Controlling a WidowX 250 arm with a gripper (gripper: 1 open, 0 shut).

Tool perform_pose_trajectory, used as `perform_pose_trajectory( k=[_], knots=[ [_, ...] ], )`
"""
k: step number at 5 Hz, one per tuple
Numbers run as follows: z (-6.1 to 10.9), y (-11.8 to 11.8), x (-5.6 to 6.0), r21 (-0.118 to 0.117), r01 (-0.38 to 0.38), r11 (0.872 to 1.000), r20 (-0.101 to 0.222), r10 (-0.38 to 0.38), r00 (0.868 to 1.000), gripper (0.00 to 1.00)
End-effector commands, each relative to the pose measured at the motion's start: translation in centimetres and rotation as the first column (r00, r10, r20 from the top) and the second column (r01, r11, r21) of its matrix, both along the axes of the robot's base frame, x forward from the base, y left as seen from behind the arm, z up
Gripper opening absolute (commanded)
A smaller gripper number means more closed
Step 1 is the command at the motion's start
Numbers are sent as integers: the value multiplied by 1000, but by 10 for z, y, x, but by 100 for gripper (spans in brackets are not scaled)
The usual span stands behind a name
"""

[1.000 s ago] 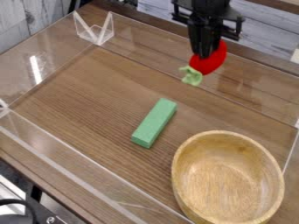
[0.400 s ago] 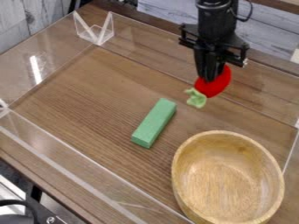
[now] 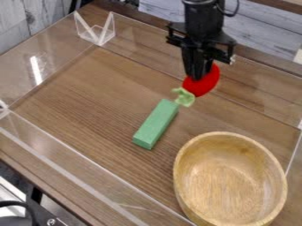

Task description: Move the red object to the left side of the table

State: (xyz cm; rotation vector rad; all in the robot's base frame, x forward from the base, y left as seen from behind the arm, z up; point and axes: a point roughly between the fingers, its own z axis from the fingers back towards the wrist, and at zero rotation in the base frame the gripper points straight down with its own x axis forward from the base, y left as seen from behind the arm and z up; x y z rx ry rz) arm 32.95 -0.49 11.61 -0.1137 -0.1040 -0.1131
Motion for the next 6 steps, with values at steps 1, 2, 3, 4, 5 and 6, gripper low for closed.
perform_pose_trajectory(
  k=[1,2,3,4,5,6],
  knots=[
    [46,20,5,3,-21,1000,97,20,995,0],
    [57,54,0,7,-79,997,84,78,993,0],
    [44,62,-7,0,-183,983,59,182,981,0],
    [30,59,-10,7,-235,972,38,235,971,0],
    [9,54,-3,9,-251,968,25,251,968,0],
    [-10,48,5,12,-265,964,13,265,964,0]
  ],
)
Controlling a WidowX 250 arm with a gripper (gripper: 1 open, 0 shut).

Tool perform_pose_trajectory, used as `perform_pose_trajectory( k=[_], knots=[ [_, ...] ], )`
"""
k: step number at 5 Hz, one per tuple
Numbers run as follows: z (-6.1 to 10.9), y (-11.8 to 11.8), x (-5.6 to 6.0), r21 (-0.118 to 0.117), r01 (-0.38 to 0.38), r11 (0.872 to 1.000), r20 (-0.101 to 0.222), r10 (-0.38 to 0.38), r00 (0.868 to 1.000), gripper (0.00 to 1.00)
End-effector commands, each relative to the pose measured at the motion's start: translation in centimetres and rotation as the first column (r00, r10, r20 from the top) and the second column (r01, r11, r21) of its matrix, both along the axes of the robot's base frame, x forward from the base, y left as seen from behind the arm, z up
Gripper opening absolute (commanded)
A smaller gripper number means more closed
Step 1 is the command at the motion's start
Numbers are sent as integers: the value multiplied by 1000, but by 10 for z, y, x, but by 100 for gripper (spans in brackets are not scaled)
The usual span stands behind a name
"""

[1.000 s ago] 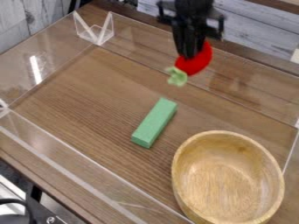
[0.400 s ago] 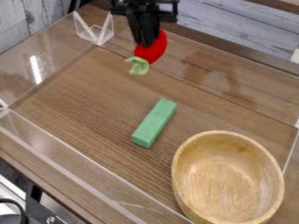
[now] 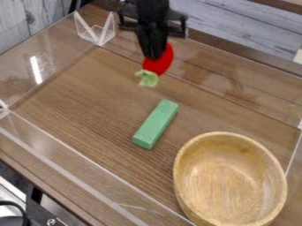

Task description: Move the red object to the left side of the table

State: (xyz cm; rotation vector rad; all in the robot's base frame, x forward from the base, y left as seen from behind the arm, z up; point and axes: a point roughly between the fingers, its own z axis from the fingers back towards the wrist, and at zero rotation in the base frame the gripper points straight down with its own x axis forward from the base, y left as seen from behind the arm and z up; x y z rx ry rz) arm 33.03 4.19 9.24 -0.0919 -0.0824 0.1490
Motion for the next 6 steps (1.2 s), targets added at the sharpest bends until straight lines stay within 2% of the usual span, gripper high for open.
perform_pose_trajectory(
  k=[1,2,3,4,6],
  knots=[
    [15,23,-4,14,0,1000,46,0,999,0],
    [19,41,-9,11,9,1000,51,-10,999,0],
    [11,35,-11,4,-25,1000,51,25,998,0],
    [4,20,-7,-6,-47,999,57,47,997,0],
    [16,7,2,-27,-51,998,73,53,996,0]
  ],
)
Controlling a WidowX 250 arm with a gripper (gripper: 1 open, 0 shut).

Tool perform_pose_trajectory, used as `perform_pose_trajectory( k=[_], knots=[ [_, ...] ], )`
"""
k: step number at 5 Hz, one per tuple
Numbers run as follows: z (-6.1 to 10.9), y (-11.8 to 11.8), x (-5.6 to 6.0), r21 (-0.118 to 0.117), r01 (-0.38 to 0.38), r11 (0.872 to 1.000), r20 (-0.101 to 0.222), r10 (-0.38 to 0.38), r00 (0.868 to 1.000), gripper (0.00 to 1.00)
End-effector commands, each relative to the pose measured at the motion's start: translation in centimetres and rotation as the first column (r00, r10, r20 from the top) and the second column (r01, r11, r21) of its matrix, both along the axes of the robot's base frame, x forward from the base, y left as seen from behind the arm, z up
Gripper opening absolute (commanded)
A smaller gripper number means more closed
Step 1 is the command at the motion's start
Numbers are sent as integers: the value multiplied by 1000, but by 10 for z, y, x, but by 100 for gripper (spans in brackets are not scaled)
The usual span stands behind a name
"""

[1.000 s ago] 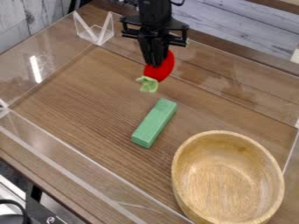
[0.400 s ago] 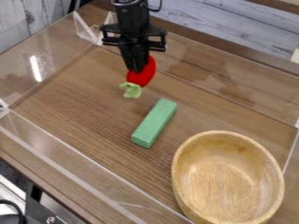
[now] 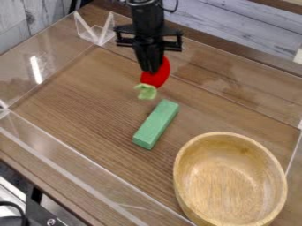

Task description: Move the red object to the left side of the table

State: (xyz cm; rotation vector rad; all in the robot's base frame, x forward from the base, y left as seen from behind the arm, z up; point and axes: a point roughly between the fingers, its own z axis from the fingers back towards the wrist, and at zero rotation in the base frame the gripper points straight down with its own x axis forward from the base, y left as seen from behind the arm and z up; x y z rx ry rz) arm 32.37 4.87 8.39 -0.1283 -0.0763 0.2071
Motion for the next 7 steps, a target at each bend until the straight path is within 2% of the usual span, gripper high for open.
perform_pose_trajectory(
  k=[1,2,4,5,6,7],
  knots=[
    [33,7,10,7,17,1000,94,-18,995,0],
    [41,17,10,0,27,1000,106,-27,994,0],
    [60,40,-6,-2,-28,1000,113,28,993,0],
    [61,27,-7,-6,-21,1000,107,22,994,0],
    [50,11,-4,-9,29,1000,101,-28,994,0],
    [39,6,-3,-5,74,997,94,-73,993,0]
  ],
)
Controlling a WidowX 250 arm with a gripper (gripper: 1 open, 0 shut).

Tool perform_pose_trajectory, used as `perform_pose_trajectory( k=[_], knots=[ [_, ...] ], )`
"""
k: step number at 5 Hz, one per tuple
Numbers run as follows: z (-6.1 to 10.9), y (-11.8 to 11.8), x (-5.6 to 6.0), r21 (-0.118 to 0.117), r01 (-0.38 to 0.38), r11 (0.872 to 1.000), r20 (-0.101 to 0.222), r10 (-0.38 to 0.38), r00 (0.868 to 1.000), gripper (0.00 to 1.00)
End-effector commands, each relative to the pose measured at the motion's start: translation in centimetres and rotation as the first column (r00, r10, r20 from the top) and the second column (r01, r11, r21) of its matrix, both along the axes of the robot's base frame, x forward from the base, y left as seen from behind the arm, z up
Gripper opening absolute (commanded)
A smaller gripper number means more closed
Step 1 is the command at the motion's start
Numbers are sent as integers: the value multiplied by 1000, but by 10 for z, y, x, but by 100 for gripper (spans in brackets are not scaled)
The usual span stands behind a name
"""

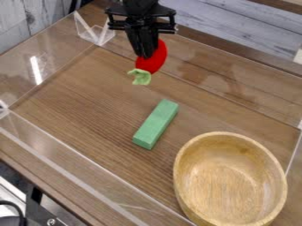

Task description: Move the red object to the left side of the table

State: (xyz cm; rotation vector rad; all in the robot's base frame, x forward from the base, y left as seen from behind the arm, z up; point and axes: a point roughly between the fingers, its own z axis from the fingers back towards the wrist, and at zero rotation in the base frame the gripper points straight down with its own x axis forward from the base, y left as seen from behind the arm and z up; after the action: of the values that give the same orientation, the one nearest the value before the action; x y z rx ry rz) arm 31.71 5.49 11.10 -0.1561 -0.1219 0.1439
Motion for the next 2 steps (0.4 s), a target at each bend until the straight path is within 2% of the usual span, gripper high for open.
perform_pose_trajectory(
  k=[1,2],
  knots=[
    [13,14,-2,30,-4,1000,32,3,999,0],
    [14,39,3,48,16,999,21,-17,1000,0]
  ],
)
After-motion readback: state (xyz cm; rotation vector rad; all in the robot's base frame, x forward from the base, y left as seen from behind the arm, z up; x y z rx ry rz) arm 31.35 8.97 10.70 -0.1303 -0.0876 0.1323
